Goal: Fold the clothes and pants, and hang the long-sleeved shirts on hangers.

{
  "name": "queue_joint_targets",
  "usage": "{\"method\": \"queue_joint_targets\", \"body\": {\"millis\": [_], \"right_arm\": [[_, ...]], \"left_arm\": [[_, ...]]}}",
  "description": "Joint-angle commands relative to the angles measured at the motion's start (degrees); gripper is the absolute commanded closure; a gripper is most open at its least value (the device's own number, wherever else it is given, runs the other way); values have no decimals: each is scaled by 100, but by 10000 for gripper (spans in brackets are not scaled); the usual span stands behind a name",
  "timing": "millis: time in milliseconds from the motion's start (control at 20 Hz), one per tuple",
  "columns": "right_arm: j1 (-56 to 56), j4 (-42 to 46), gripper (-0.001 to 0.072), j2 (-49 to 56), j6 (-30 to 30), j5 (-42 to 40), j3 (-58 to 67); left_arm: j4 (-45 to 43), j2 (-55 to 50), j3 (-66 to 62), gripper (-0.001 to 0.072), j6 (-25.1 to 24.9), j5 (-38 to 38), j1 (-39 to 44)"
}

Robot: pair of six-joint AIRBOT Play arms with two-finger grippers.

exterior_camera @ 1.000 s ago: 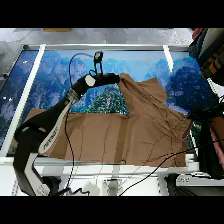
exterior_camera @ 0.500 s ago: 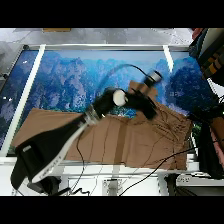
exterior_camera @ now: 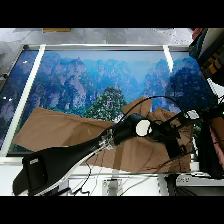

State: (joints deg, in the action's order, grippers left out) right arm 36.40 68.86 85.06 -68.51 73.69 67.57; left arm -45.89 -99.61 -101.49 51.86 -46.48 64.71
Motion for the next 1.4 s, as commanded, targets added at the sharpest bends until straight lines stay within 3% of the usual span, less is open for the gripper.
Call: {"method": "queue_joint_targets", "body": {"millis": [0,50,150,200,250,300,450,550,650,950,1100,1200,1250,1300,1350], "right_arm": [[0,0,679,0,-2,26,4],[0,0,679,0,0,28,4],[0,0,679,0,0,26,4],[0,0,679,0,0,26,4],[0,0,679,0,0,26,4],[0,0,680,0,0,20,4],[0,-2,679,0,0,-7,4],[0,0,679,0,2,-22,4],[0,0,679,0,2,-20,4],[0,0,680,0,4,-20,4],[0,0,679,0,4,-17,4],[0,0,679,0,4,-17,4],[0,0,679,0,4,-17,4],[0,0,679,0,4,-15,4],[0,0,679,0,4,-9,4]], "left_arm": [[-745,-9,4,9,297,-7,-160],[-1246,-9,7,10,632,-9,-321],[-2435,-11,7,11,1801,-42,-798],[-2951,-11,7,57,2302,-157,-1119],[-3235,-22,11,171,2483,-337,-1467],[-3187,-57,33,173,2490,-527,-1893],[-1902,-361,229,158,2490,-1036,-3171],[-431,-743,385,-6,2494,-1165,-3794],[560,-1237,407,-6,2490,-1141,-4092],[1027,-2087,398,-5,2920,-632,-3880],[1174,-2118,380,39,2920,22,-3648],[1167,-2118,380,126,2920,350,-3460],[1163,-2118,380,134,2918,398,-3373],[1119,-2118,380,204,2918,444,-3300],[1078,-2118,380,353,2914,481,-3263]]}}
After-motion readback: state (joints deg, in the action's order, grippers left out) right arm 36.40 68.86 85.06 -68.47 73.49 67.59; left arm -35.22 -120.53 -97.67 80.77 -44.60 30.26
